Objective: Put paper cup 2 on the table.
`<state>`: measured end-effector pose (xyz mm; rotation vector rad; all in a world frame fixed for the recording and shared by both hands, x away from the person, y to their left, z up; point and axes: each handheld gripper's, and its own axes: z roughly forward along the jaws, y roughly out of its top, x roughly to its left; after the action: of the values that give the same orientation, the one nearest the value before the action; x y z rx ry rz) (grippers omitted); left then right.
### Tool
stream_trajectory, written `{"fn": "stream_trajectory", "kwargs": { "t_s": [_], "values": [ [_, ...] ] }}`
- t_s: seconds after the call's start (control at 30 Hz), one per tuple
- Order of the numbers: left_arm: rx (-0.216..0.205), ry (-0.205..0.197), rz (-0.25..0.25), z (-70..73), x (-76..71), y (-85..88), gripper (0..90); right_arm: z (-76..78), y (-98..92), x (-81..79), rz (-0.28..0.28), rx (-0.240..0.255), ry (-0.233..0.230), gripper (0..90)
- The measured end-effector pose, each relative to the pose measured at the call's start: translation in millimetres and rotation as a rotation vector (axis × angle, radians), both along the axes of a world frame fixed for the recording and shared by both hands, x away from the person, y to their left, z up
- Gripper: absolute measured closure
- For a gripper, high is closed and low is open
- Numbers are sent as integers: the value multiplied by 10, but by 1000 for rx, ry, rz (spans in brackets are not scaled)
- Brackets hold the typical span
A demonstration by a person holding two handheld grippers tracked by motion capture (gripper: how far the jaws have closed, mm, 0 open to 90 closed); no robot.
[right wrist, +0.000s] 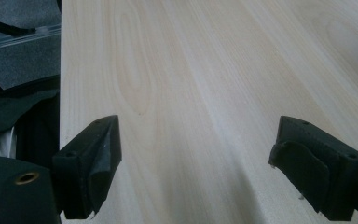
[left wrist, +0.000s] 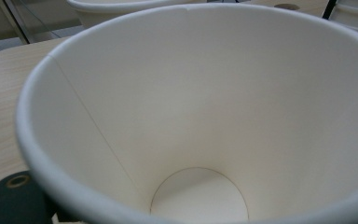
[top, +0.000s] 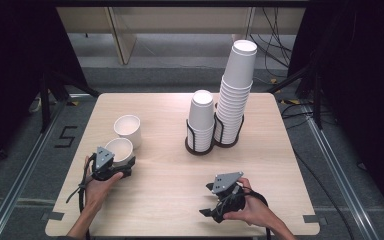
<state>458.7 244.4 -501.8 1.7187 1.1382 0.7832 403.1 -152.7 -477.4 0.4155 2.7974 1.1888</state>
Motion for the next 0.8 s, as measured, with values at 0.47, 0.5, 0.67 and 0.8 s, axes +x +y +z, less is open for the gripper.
{"fn": "stream_trajectory", "kwargs": {
  "t_s": [0.47, 0.5, 0.67, 0.8],
  "values": [
    [-4, 13, -13, -66, -49, 19, 145, 0, 1, -1, -1, 1, 1, 161],
    [-8, 11, -15, -70, -54, 18, 145, 1, -1, 0, -2, 2, 2, 161],
    [-9, 27, -8, -64, -92, 26, 145, 0, 1, -3, -2, 1, 4, 161],
    [-7, 45, -15, -61, -123, 36, 145, 1, 4, -4, 0, 0, 5, 161]
  ]
}}
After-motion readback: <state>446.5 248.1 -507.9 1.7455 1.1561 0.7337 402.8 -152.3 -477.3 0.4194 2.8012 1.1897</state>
